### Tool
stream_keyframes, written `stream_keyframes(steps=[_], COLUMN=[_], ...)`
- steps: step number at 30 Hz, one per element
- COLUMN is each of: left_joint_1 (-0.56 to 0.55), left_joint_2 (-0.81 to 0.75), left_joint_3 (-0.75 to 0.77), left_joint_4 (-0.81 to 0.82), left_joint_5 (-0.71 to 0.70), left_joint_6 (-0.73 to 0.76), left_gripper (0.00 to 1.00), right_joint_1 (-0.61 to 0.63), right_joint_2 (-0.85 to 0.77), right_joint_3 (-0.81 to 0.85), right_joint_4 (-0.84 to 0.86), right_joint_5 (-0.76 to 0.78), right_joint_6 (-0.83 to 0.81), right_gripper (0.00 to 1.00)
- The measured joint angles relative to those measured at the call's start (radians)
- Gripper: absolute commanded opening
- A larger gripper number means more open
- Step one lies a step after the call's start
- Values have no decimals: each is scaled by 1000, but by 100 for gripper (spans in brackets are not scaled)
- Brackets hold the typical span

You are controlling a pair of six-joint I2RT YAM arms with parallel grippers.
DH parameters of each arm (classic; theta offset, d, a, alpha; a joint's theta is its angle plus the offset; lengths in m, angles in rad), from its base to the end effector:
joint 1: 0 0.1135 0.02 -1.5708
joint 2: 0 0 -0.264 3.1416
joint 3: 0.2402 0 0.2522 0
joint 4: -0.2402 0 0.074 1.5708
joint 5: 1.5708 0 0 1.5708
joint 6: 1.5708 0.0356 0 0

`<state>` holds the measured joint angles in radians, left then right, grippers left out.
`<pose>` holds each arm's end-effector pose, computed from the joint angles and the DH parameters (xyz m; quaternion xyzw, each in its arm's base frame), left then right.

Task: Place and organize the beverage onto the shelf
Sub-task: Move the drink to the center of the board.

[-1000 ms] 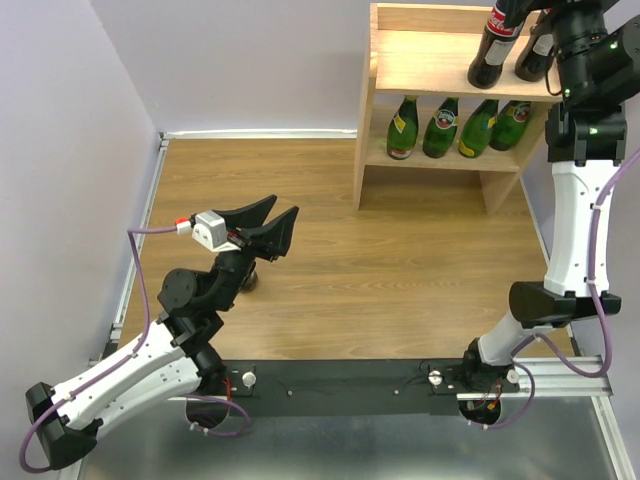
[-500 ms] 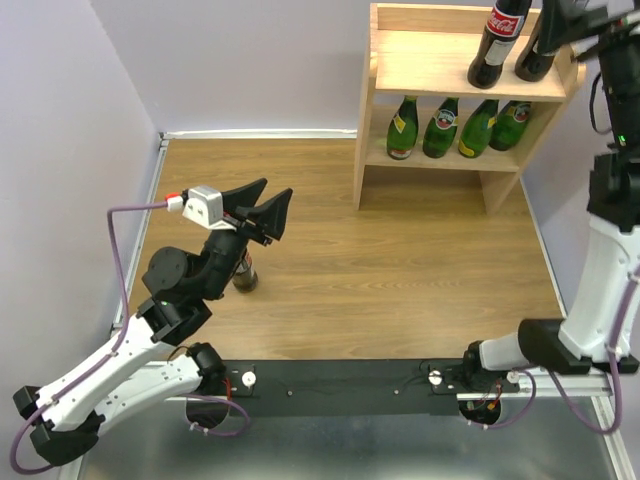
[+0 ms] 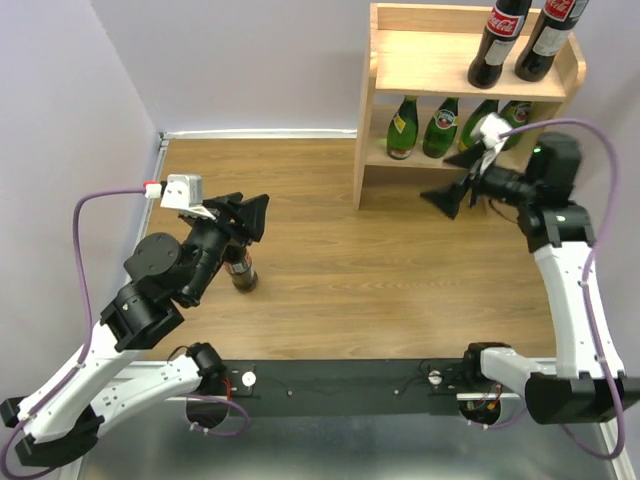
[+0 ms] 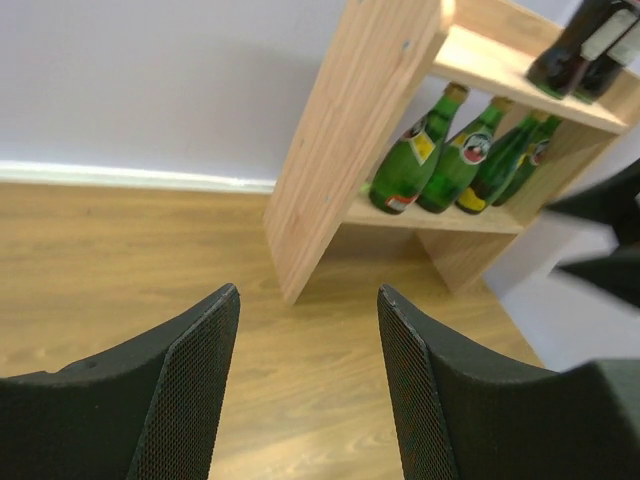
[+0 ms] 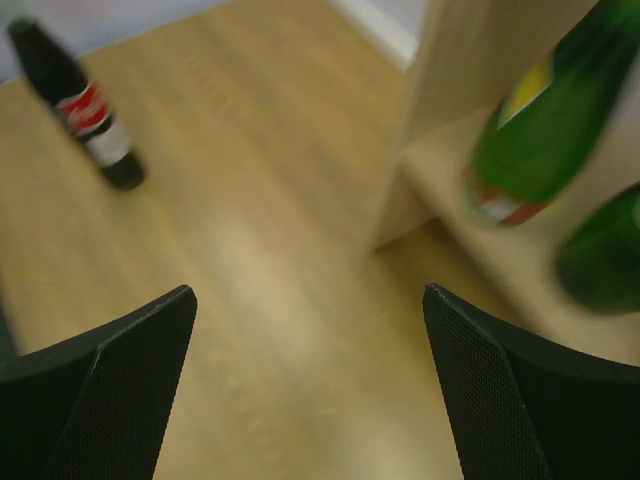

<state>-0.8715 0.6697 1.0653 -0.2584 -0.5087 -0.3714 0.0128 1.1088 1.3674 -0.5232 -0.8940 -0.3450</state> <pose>0.0905 -0.0807 0.4415 -0.0265 0.6630 -0.2904 0.6895 0.2164 0.0305 0.4453 -0.3859 0.6580 0.2480 0.5972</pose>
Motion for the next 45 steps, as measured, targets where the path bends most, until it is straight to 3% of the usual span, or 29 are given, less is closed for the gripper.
stream_keyframes(steps=[4, 11, 12, 18, 25, 37, 45], left_joint_1=[0, 0, 0, 0, 1, 1, 18], left_joint_2=[10, 83, 114, 105, 103, 36, 154], left_joint_3=[22, 41, 39, 19, 21, 91, 78], left_joint_4=[-131, -362, -472, -529, -522, -729, -716], left_joint_5=[-52, -142, -173, -215, -203, -149, -209], left_joint_6=[-107, -301, -393, -457, -407, -507, -489], left_gripper=[66, 67, 67, 67, 68, 82, 82], right_joint_1=[19, 56, 56, 56, 56, 56, 56], right_joint_2=[19, 35, 76, 75, 74, 71, 41], right_joint_3=[-254, -421, -462, -486, -494, -496, -497], right_joint_4=[5, 64, 81, 97, 106, 111, 111], right_joint_5=[-95, -166, -172, -177, -176, -173, -169], right_joint_6=[8, 2, -6, -23, -32, -40, -41], right_gripper=[100, 100, 100, 100, 100, 100, 100])
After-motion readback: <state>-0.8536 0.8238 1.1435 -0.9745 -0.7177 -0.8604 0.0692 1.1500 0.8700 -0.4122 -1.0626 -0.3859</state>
